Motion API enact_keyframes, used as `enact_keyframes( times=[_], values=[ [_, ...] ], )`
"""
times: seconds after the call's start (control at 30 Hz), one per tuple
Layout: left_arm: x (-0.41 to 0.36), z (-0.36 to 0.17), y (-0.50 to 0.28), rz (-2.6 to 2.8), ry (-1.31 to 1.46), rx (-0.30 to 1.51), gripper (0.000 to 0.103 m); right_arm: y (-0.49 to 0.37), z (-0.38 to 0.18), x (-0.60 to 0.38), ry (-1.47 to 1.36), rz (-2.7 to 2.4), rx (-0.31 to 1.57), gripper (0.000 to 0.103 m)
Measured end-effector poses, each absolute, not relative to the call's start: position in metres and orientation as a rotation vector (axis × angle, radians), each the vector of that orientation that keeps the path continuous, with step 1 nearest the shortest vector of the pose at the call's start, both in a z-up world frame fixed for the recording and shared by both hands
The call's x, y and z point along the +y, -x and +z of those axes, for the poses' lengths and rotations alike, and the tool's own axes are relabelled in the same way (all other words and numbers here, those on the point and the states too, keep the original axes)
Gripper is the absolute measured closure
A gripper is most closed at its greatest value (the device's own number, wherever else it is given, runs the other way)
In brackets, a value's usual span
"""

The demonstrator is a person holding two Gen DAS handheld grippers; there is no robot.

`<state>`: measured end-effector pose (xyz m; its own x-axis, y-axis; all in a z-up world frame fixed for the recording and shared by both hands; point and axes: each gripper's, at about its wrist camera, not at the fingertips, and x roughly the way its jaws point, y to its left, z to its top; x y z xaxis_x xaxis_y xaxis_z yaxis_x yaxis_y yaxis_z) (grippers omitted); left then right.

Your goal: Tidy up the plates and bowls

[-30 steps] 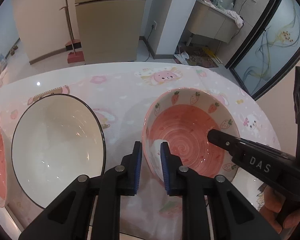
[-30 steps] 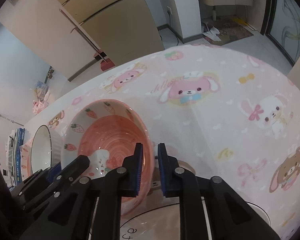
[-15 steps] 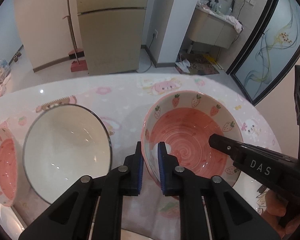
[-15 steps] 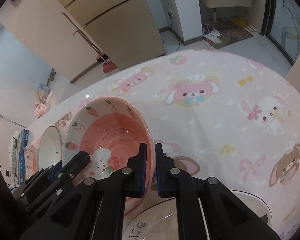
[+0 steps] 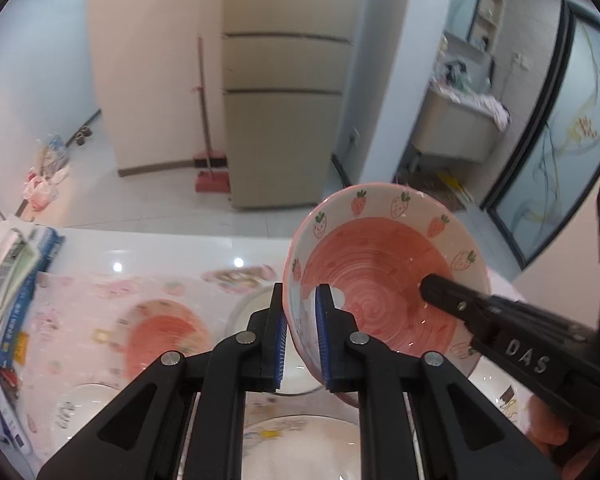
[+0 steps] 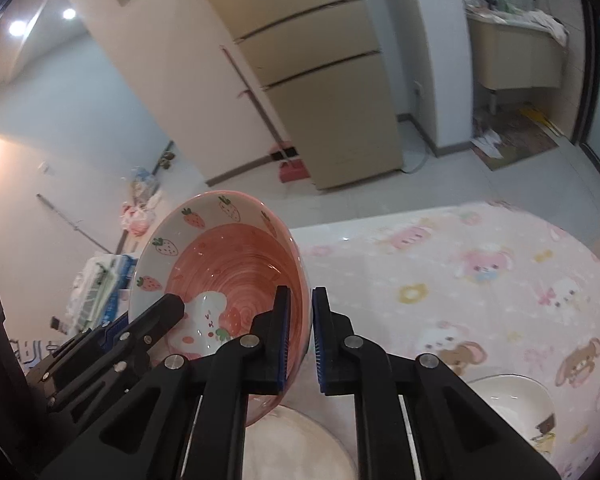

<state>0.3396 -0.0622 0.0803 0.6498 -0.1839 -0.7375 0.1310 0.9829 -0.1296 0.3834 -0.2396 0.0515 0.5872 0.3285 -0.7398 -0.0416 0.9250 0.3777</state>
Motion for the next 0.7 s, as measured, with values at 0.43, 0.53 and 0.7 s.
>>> enact_keyframes(
  times=[0.43, 0.53, 0.7],
  values=[
    [-0.021, 0.021, -0.357, -0.193, 0.140, 0.877, 0.091, -0.397, -0.002, -0.202, -0.240, 0.220, 0.971, 0.088],
    [-0.023, 0.008, -0.363, -0.216, 0.138, 0.883, 0.091, -0.405, -0.016, -0.206, -0.258, 0.220, 0.994, 0.088],
    [-0.032, -0.006, -0.369, -0.194, 0.089, 0.888, 0.091, -0.414, -0.034, -0.207, -0.251, 0.218, 1.012, 0.088]
  ],
)
